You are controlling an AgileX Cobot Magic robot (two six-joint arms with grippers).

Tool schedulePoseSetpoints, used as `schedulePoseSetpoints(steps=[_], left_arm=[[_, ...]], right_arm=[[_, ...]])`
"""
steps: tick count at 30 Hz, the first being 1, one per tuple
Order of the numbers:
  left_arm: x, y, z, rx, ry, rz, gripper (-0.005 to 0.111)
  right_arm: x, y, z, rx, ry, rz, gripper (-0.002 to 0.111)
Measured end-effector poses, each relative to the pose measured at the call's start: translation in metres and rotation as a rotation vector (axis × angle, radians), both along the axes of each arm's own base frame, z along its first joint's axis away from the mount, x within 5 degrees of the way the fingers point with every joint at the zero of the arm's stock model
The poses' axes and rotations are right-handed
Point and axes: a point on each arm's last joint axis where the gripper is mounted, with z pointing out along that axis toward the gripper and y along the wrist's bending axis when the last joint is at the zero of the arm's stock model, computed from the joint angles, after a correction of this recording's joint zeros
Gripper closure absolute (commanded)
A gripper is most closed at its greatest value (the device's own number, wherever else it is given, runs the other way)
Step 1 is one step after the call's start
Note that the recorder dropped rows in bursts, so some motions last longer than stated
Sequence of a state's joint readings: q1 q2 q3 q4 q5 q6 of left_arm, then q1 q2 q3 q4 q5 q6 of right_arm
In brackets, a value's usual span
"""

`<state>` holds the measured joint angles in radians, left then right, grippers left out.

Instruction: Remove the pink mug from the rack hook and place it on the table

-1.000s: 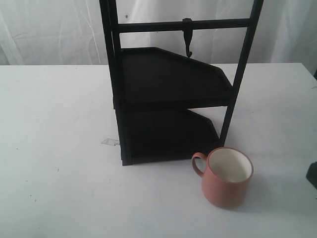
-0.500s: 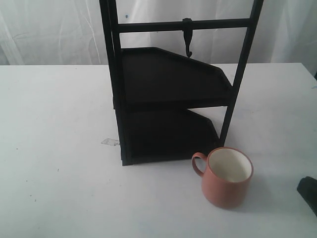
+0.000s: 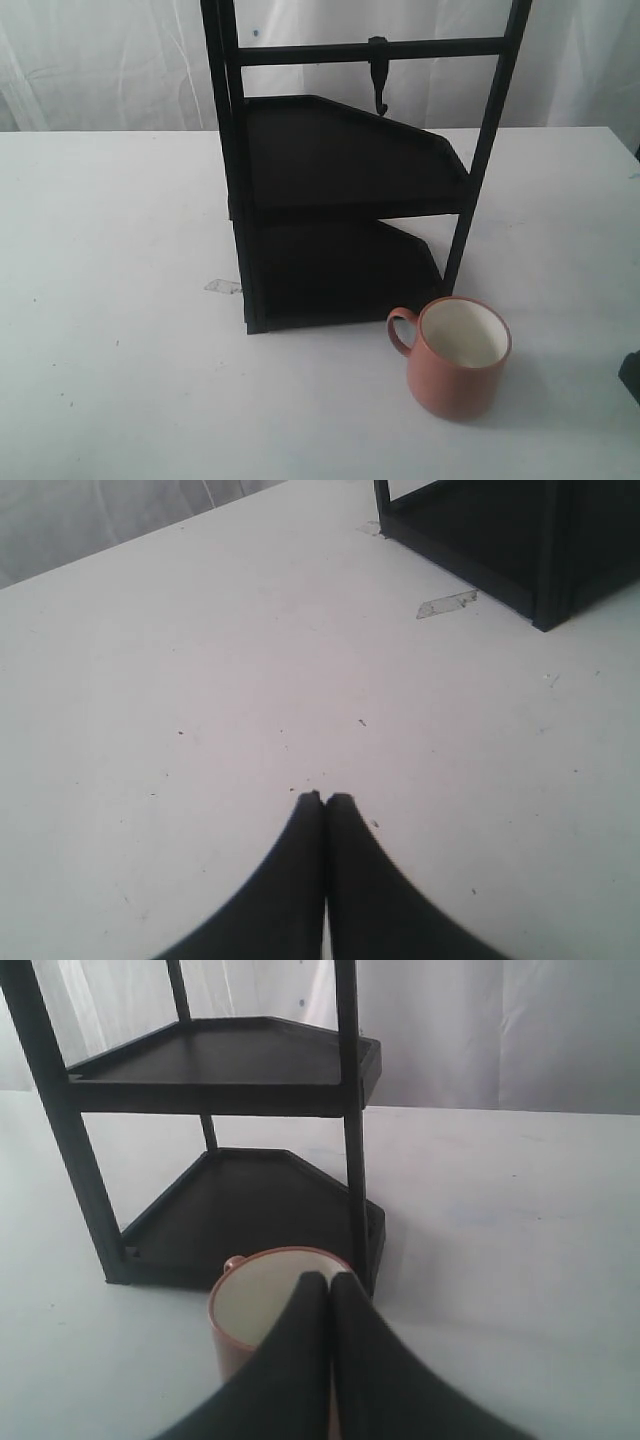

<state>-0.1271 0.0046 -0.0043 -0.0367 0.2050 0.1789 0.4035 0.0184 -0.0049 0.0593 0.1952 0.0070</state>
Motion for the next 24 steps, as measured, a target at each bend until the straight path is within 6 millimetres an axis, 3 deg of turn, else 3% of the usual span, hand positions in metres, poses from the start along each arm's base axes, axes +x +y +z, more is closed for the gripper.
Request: schedulePoseSetpoints(steps=[24], left_arm=[[0.0, 0.0, 0.0, 0.0, 0.0, 0.0, 0.107]], right_arm=[[-0.0001, -0.0001, -0.0012, -0.005, 0.012, -0.002, 0.108]])
